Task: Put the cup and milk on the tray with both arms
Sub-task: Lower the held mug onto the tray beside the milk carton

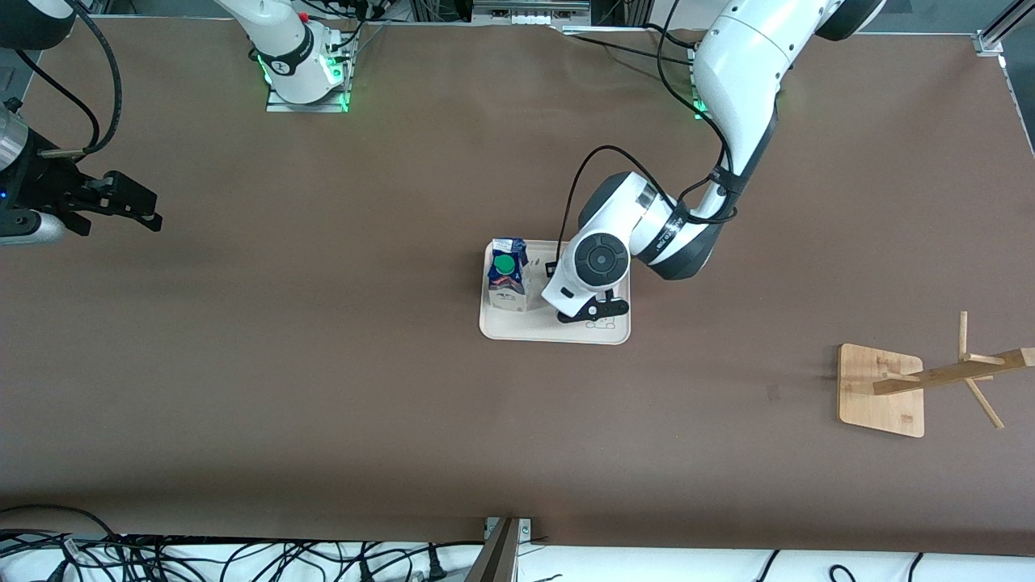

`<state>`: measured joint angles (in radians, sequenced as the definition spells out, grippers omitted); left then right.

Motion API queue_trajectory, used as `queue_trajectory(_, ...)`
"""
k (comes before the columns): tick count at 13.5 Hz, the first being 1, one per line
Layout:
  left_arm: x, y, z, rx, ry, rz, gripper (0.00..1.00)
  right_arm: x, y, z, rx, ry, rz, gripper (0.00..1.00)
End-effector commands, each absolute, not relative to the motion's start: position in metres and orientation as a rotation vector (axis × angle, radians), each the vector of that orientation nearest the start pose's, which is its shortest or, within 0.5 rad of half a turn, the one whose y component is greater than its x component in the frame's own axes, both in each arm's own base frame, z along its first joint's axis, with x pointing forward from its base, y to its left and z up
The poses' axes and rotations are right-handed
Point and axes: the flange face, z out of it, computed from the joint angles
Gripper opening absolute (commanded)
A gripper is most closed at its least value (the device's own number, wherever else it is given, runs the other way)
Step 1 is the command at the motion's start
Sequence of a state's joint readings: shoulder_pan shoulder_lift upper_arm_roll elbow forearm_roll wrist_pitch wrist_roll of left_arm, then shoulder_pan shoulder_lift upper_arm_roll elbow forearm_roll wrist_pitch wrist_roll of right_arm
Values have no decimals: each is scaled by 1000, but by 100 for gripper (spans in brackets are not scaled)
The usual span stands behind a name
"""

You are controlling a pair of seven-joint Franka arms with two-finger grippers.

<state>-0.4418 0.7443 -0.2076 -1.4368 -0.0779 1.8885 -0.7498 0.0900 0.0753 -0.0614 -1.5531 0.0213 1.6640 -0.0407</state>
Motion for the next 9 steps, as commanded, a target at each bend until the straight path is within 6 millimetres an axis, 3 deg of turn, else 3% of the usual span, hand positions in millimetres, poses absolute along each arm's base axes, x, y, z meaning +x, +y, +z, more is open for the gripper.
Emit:
queue_trajectory(1,558,-404,229,-3063,-211,611,0,586,20,602,-3127,-102,-48,100)
queue_trajectory(4,553,-402,229,-3031,-201,655,0,586,19,602,-3127,-100,-48,100)
queue_trajectory(5,555,-397,229,-3017,-207,673,14,586,20,602,-3127,-102,-48,100)
queue_trajectory(6,556,-395,230,-3015,-196,668,99,586,20,602,-3127,-102,-48,100)
queue_trajectory(9,556,-396,230,-3028,-152,675,100,586,19,602,-3127,-100,-46,100)
